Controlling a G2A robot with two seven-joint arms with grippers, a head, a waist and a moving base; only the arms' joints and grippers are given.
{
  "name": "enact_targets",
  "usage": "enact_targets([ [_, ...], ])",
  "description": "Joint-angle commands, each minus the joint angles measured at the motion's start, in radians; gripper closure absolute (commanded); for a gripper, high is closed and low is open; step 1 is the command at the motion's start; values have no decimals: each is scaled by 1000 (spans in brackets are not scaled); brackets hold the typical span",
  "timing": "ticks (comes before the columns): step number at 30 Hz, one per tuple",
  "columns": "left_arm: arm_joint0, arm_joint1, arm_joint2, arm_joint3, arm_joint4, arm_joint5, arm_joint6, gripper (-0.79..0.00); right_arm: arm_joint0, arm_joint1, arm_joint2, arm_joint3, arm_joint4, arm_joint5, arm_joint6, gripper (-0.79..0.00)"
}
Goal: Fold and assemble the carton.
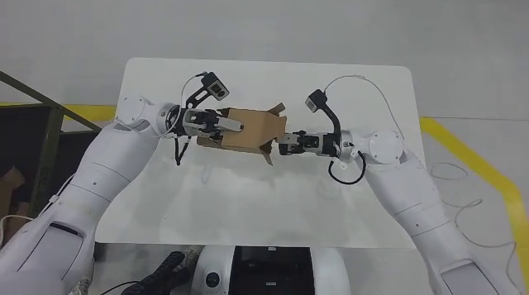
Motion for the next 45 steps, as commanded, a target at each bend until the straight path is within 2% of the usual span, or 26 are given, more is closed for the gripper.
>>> enact_targets([
  [1, 0, 0, 0, 0, 0, 0, 0, 0, 3, -1, -5, -3, -5, 4, -1, -785],
  [26, 0, 0, 0, 0, 0, 0, 0, 0, 50, -19, -77, -10, -46, 40, -17, -785],
  [30, 0, 0, 0, 0, 0, 0, 0, 0, 36, -14, -43, -5, -18, -8, -32, -785],
  [40, 0, 0, 0, 0, 0, 0, 0, 0, -70, 29, 133, -53, 45, -158, -55, -785],
  [45, 0, 0, 0, 0, 0, 0, 0, 0, -76, 35, 182, -59, 96, -224, -76, -785],
])
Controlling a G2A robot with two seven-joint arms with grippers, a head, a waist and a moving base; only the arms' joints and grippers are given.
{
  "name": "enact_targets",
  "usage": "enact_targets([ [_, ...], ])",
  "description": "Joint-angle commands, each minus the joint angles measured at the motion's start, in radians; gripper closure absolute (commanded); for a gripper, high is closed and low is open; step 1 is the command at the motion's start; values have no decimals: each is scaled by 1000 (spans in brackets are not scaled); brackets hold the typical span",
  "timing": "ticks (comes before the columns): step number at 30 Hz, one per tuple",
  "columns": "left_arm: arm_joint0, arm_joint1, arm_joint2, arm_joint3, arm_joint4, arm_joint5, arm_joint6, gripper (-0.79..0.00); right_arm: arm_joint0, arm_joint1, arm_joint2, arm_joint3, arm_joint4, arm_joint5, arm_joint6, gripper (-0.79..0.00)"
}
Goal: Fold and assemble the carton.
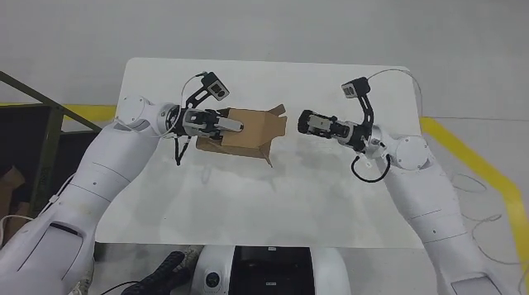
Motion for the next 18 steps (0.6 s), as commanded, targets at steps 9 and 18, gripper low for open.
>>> enact_targets([
  [9, 0, 0, 0, 0, 0, 0, 0, 0, 122, -23, -52, 94, 154, -39, 52, -785],
  [18, 0, 0, 0, 0, 0, 0, 0, 0, 299, -72, -157, 279, 296, -8, 154, -785],
])
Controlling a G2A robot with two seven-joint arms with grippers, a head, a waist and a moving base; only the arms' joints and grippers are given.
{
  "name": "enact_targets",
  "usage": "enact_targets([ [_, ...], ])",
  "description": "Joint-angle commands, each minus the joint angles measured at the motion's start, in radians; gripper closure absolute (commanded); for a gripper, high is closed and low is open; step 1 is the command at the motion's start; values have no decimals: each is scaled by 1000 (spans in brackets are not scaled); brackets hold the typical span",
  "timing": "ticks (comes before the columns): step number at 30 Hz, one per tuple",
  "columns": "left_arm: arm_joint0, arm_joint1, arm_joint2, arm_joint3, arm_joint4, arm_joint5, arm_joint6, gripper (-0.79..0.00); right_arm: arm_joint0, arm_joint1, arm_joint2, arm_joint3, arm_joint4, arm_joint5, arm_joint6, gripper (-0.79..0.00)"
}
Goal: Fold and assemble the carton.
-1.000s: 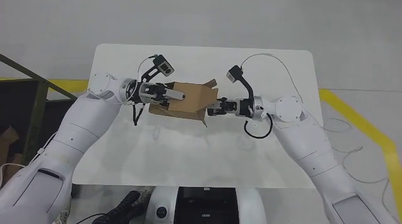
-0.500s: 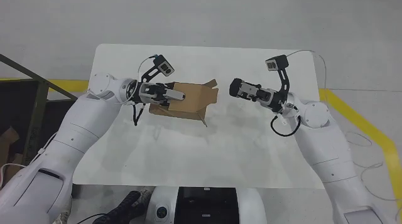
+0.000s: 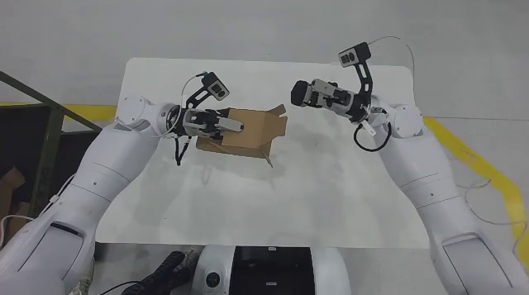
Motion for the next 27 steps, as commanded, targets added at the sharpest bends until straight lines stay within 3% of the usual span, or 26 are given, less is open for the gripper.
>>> enact_targets([
  [1, 0, 0, 0, 0, 0, 0, 0, 0, 37, -12, -21, 35, 44, 0, 48, -785],
  [8, 0, 0, 0, 0, 0, 0, 0, 0, 71, -25, -51, 29, 84, 52, 131, -785],
  [27, 0, 0, 0, 0, 0, 0, 0, 0, -72, 8, -15, -207, 41, 75, 153, -785],
])
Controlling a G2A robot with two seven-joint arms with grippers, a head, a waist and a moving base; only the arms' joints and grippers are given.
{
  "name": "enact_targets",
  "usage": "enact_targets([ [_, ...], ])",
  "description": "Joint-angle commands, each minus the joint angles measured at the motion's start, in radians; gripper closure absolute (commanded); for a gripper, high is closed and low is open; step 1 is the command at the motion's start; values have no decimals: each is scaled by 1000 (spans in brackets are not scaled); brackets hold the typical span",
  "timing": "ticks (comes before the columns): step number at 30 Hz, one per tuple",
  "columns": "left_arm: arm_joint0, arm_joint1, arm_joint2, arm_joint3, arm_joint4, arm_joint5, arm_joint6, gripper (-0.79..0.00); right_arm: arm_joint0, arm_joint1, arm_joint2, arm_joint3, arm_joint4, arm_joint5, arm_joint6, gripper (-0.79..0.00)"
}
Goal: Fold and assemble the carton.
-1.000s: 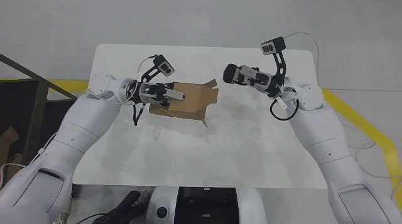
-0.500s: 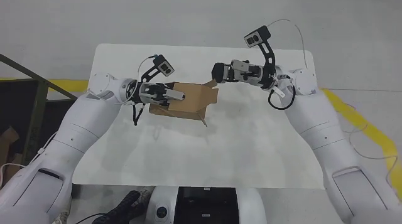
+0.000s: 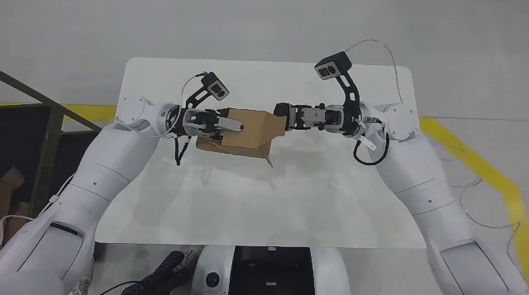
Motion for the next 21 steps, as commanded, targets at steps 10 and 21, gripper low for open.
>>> enact_targets([
  [10, 0, 0, 0, 0, 0, 0, 0, 0, -29, 5, -26, -55, -2, -9, -9, -785],
  [21, 0, 0, 0, 0, 0, 0, 0, 0, -31, 11, -29, -38, 1, -36, -36, -785],
])
